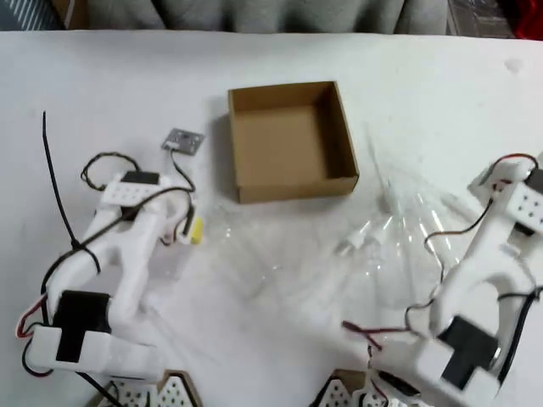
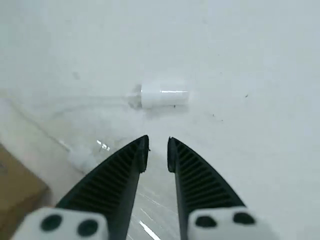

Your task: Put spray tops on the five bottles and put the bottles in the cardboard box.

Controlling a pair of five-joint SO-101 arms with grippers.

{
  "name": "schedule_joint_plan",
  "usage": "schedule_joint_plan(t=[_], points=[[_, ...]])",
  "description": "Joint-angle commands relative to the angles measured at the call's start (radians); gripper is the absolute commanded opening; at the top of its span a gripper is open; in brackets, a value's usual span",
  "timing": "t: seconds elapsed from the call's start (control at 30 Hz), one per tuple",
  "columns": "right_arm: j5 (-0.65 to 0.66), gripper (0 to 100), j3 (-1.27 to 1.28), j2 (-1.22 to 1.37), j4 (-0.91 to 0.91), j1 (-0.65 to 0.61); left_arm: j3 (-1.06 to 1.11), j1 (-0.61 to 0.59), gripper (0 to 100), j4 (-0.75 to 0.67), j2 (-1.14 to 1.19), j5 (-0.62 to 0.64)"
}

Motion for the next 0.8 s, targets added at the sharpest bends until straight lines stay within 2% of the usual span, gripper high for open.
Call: schedule_joint_plan(t=[0.0, 0.1, 0.2, 0.6, 0.77], points=[[-0.245, 7.4, -0.129, 0.081, 0.004, 0.021, -0.008, -0.005, 9, -0.023, -0.010, 0.002], [-0.387, 17.0, -0.195, 0.174, 0.004, 0.013, -0.008, -0.004, 9, -0.023, -0.010, -0.038], [-0.445, 23.5, -0.255, 0.260, 0.004, -0.027, -0.008, -0.004, 9, -0.023, -0.010, -0.048], [-0.620, 20.5, -0.537, 0.599, 0.002, -0.079, -0.008, -0.004, 9, -0.023, -0.010, -0.052], [-0.624, 20.5, -0.660, 0.756, 0.002, -0.077, -0.008, -0.004, 9, -0.023, -0.010, -0.052]])
